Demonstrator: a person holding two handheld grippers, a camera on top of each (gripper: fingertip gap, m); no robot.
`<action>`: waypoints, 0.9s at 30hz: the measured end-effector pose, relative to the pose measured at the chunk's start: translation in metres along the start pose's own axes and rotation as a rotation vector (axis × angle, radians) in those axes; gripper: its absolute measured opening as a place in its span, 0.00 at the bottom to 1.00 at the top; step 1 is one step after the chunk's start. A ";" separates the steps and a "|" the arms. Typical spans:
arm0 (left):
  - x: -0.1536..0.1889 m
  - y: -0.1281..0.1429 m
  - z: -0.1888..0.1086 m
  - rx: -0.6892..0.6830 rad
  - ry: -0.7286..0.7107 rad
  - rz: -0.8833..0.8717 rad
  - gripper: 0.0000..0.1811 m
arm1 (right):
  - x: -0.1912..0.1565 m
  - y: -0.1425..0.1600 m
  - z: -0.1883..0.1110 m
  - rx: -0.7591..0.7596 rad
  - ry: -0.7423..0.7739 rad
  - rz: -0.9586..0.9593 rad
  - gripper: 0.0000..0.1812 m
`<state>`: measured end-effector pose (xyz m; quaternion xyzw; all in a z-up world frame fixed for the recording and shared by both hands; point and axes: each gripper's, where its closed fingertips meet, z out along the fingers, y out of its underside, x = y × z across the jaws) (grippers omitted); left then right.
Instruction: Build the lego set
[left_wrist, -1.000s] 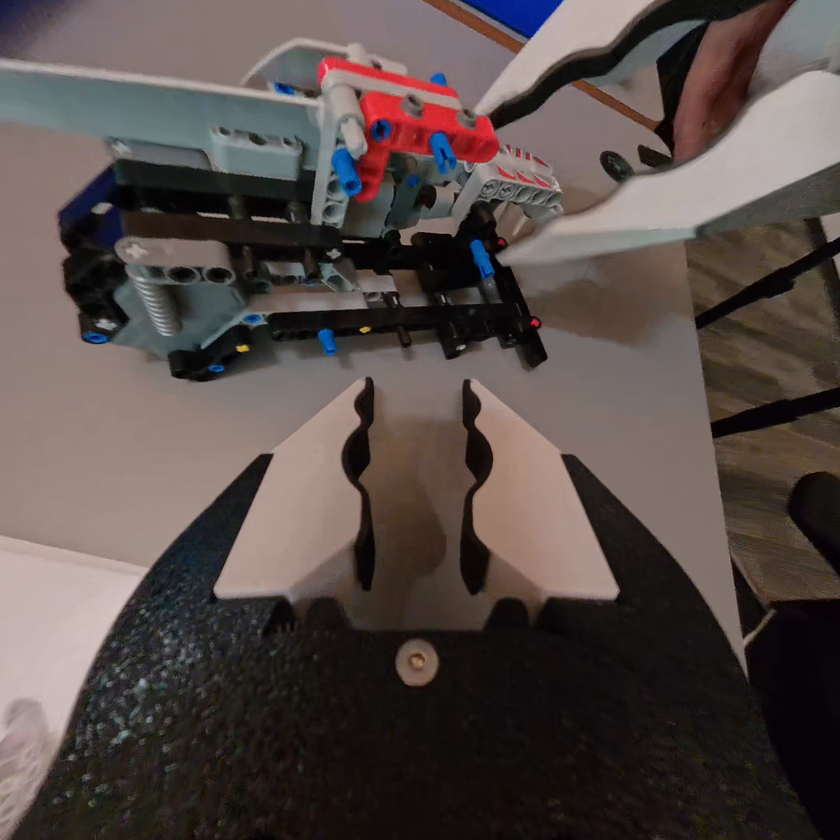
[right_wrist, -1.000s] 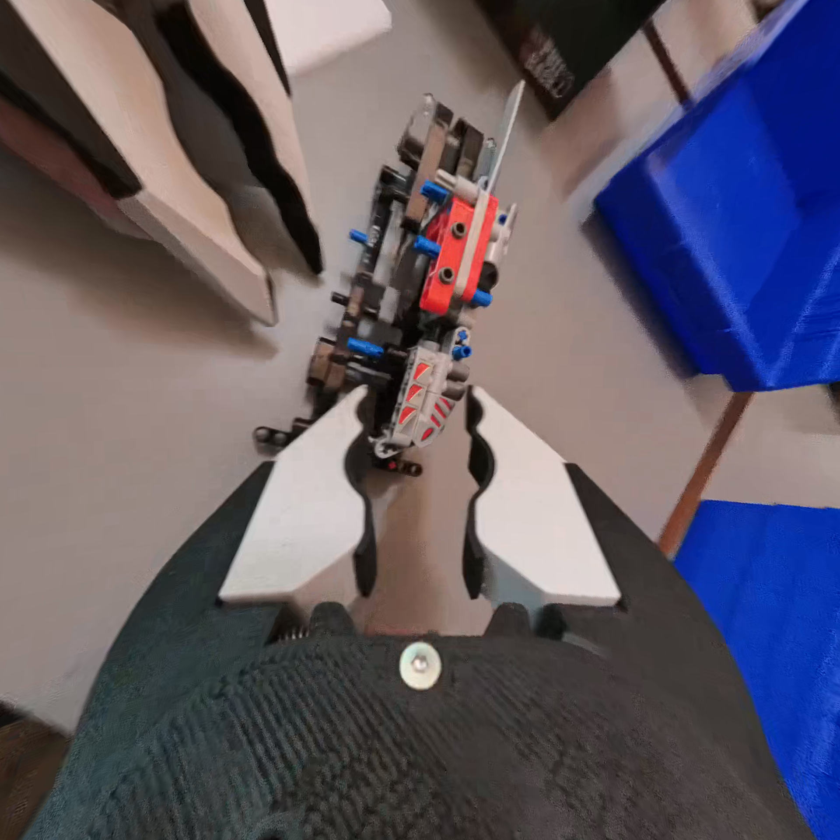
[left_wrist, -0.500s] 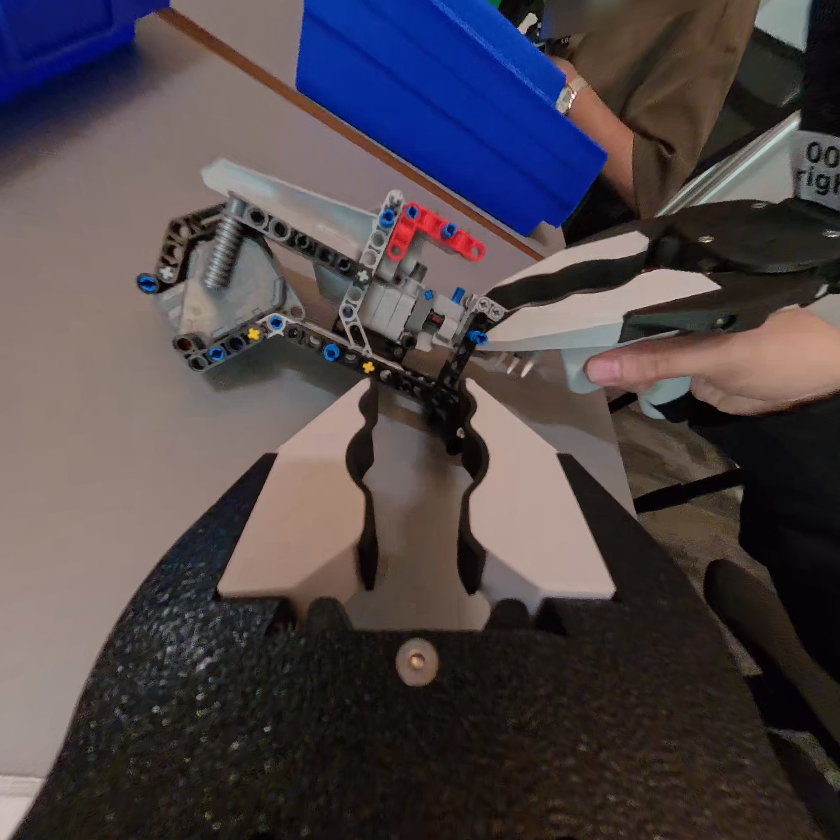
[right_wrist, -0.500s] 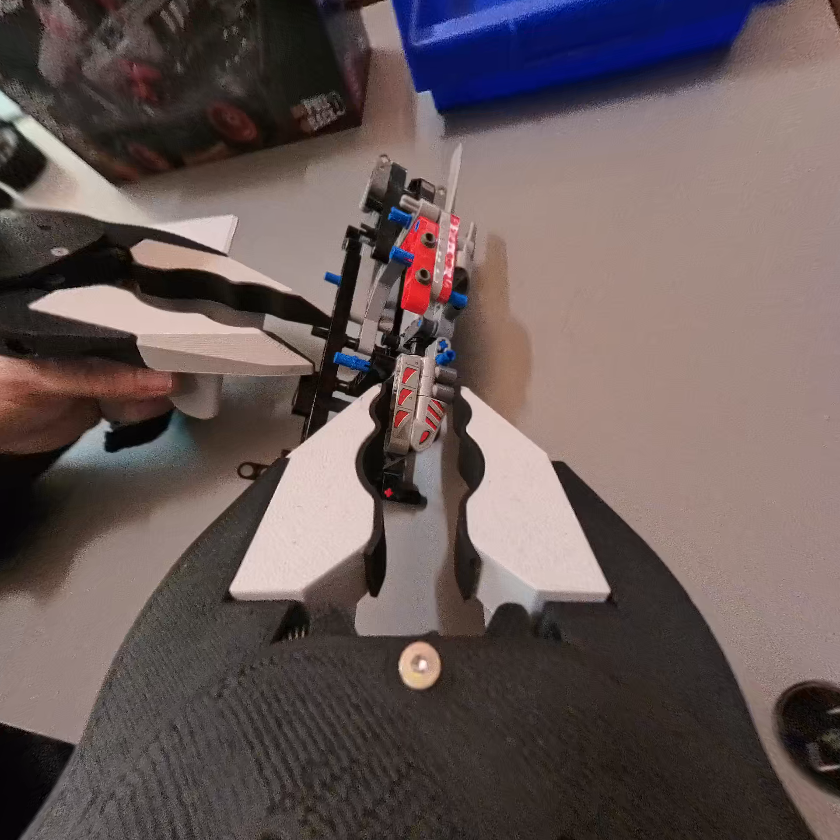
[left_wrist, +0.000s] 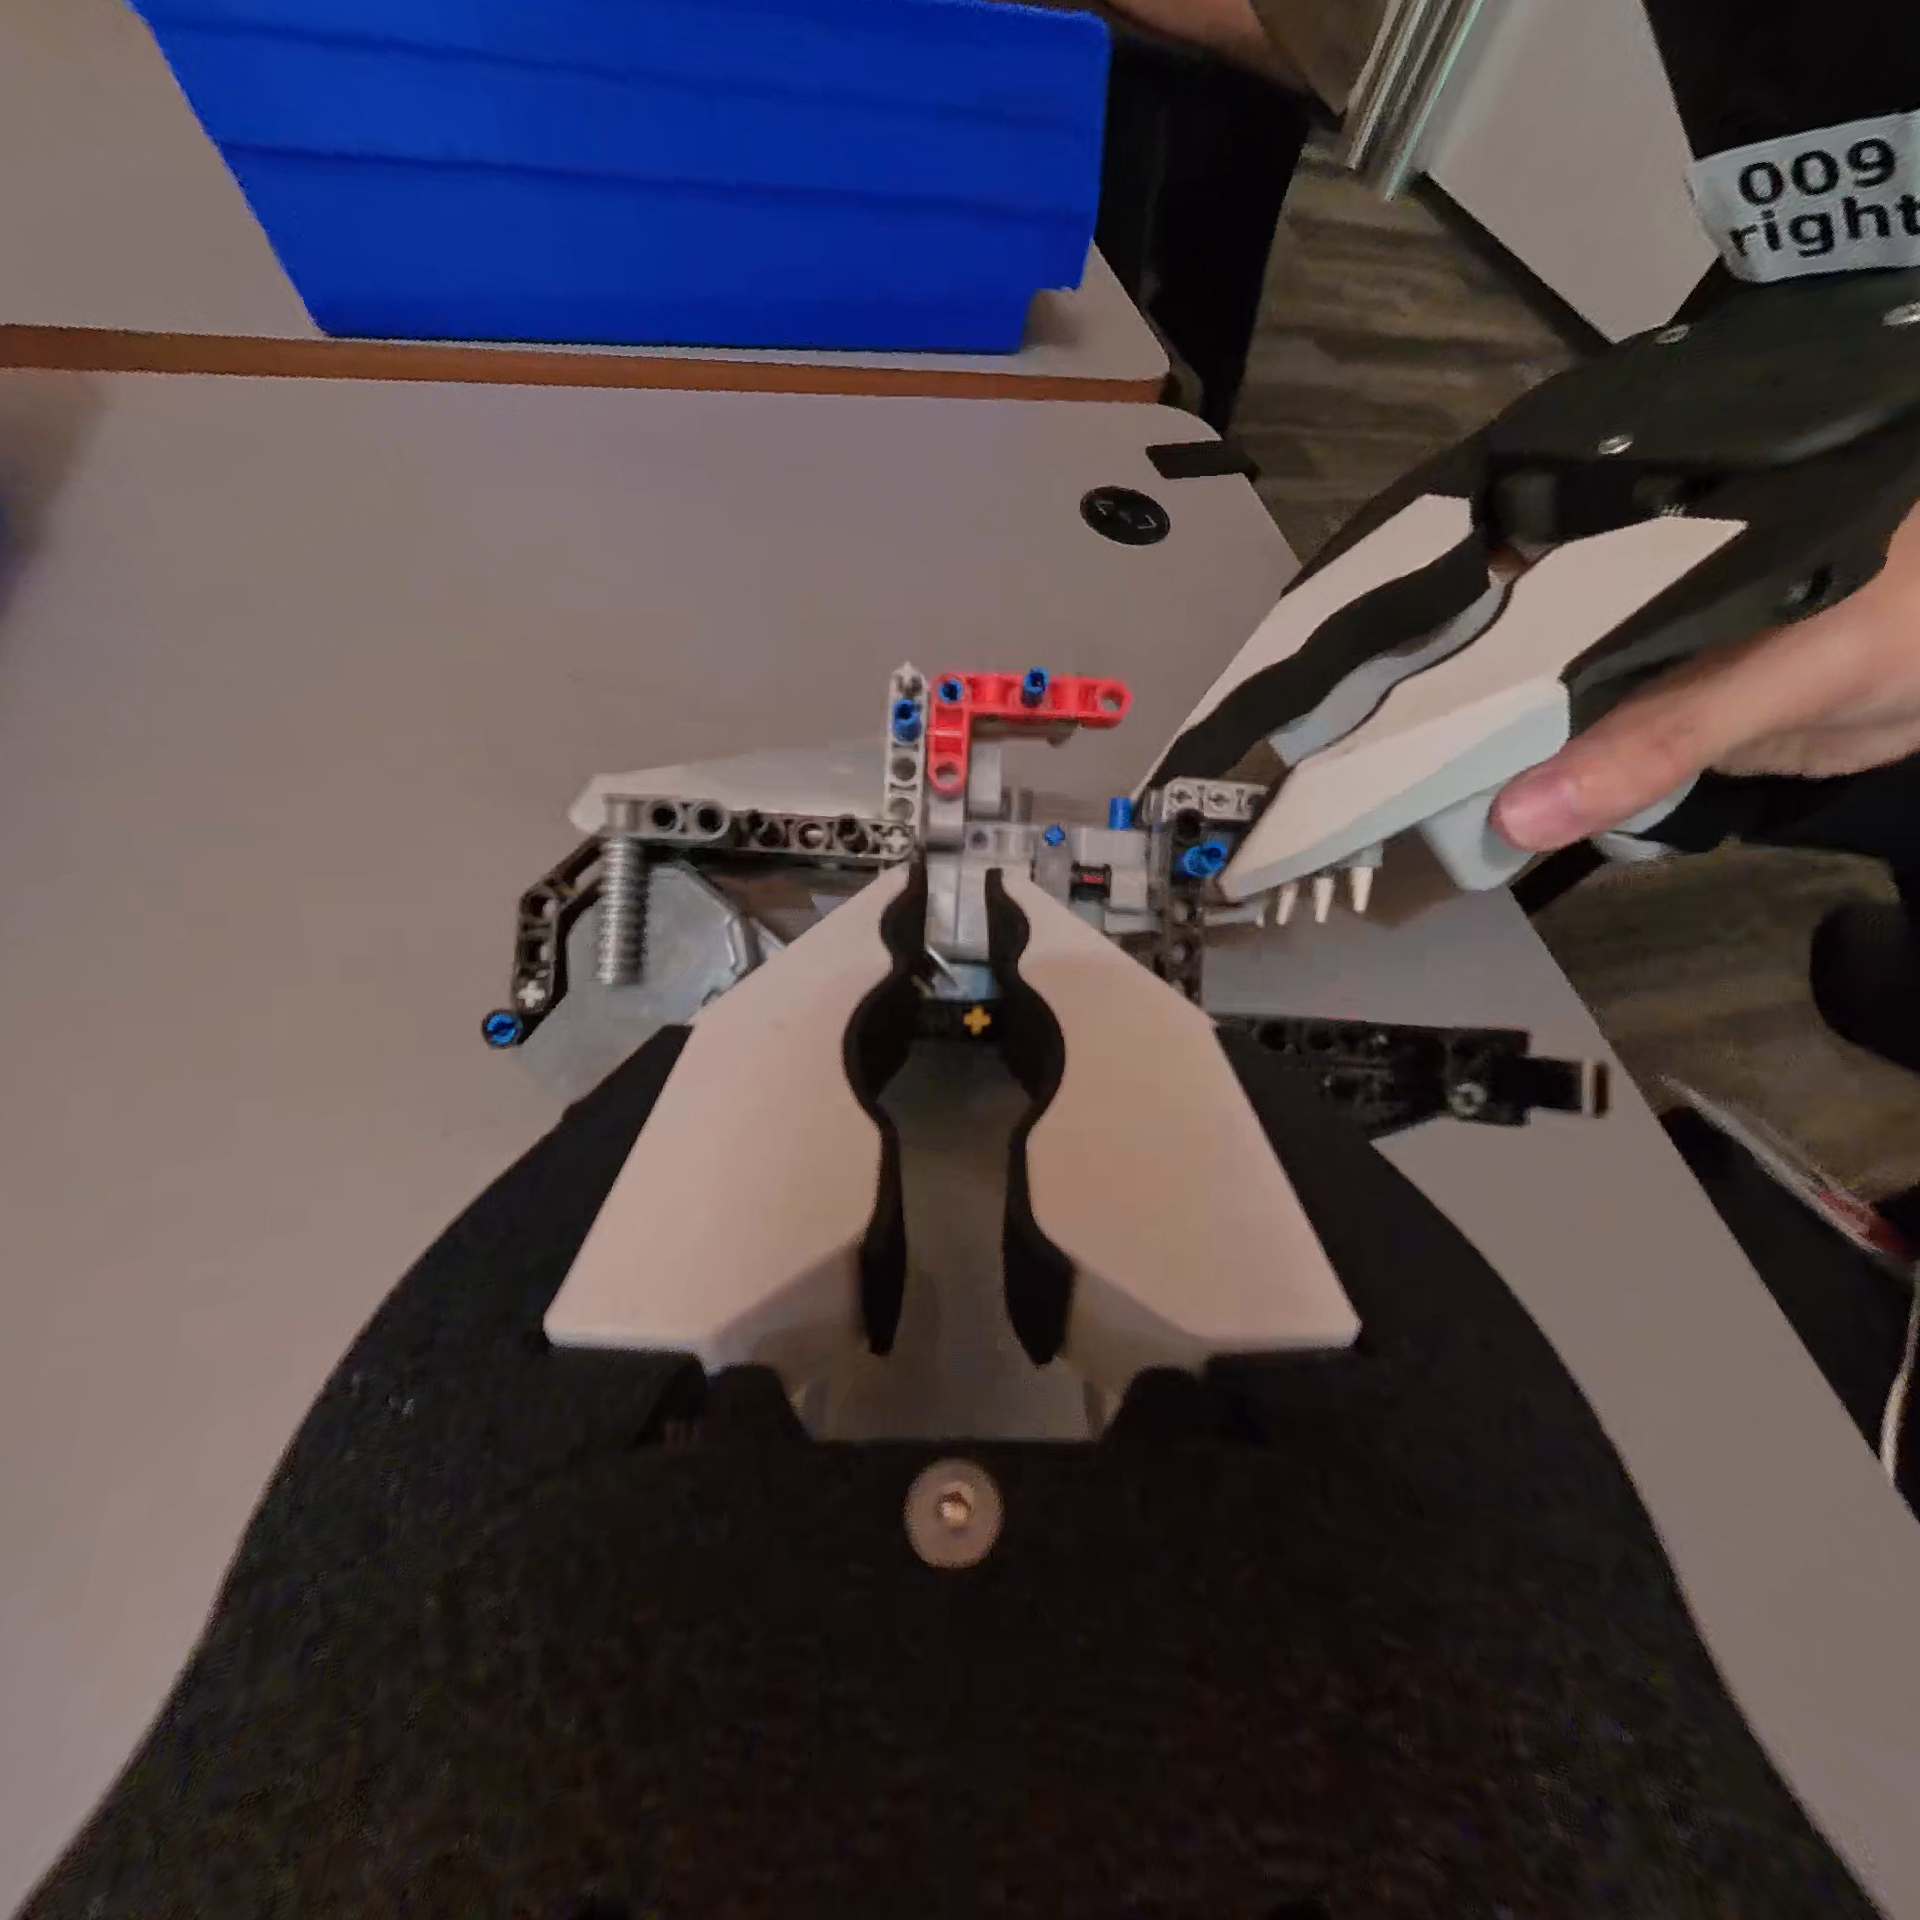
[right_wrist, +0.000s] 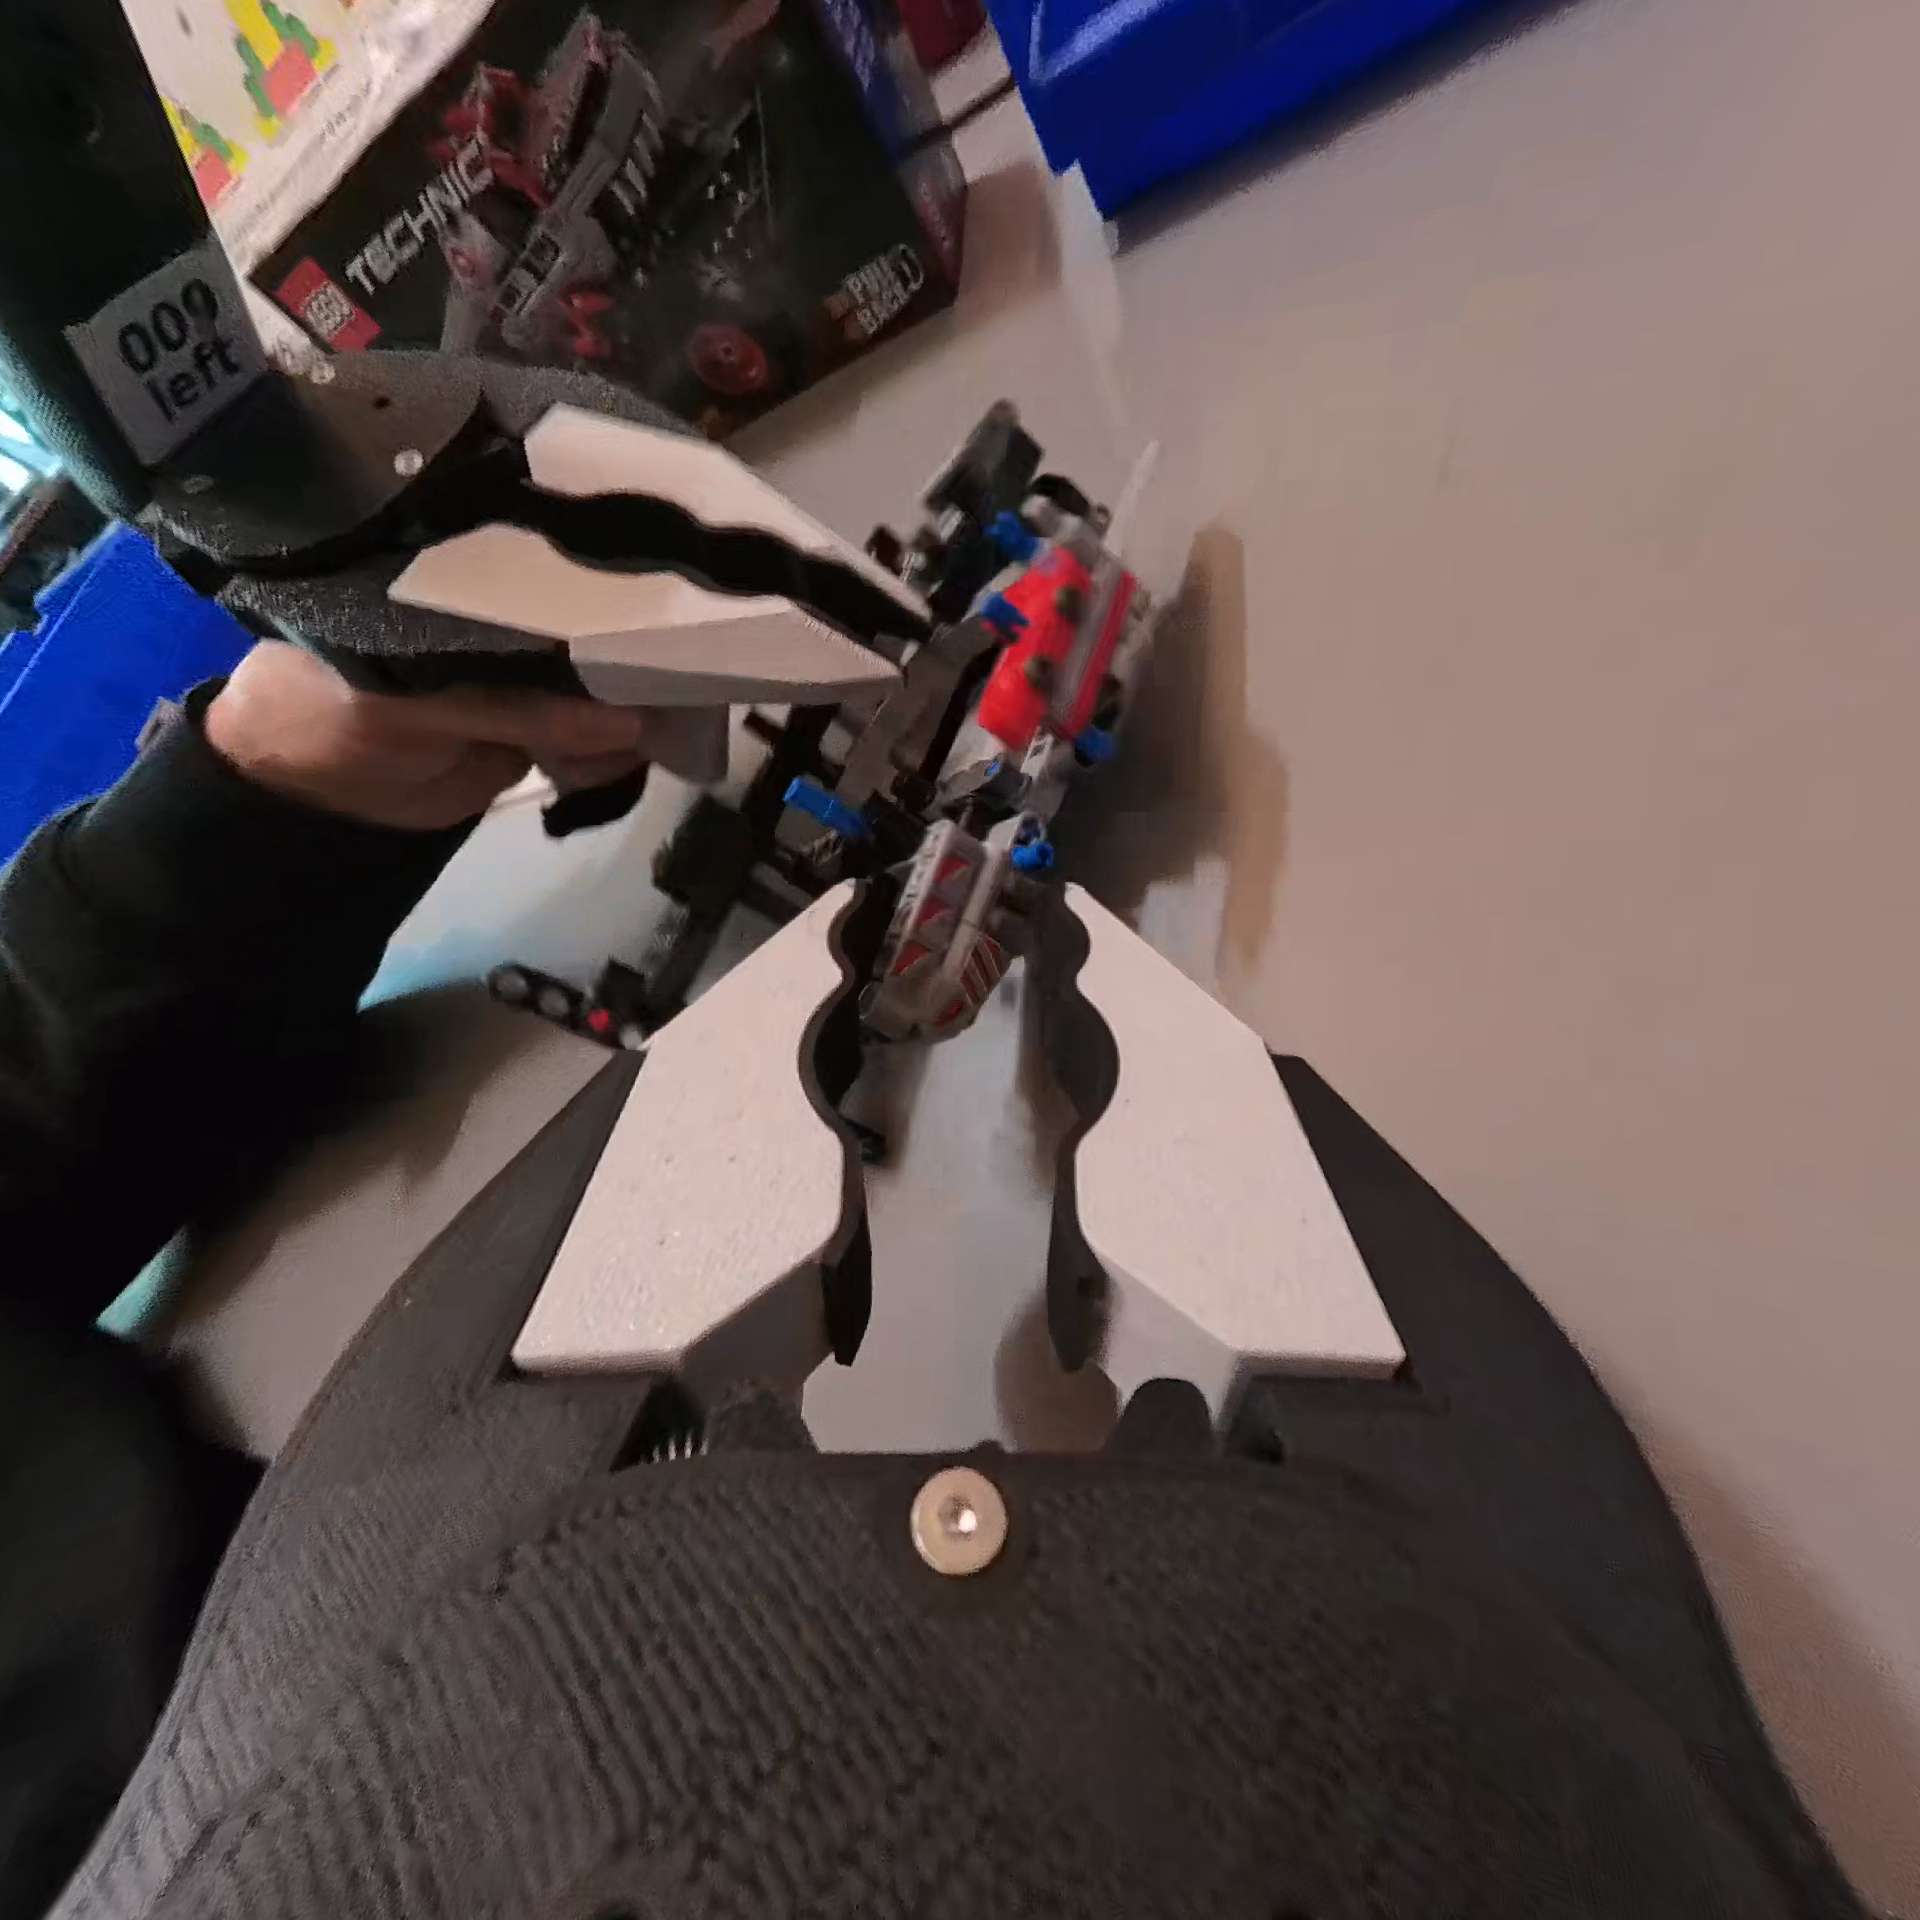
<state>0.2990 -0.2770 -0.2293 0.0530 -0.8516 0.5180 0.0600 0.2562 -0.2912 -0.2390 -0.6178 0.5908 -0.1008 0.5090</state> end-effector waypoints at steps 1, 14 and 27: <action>0.002 0.001 0.003 -0.003 0.009 0.014 0.05 | 0.001 0.008 -0.001 -0.038 -0.017 -0.010 0.19; 0.005 0.008 0.009 -0.180 0.097 0.246 0.02 | -0.008 0.005 -0.023 0.018 -0.203 -0.383 0.30; 0.052 -0.015 -0.007 -0.249 0.148 0.204 0.09 | -0.004 0.012 -0.018 -0.006 -0.283 -0.667 0.33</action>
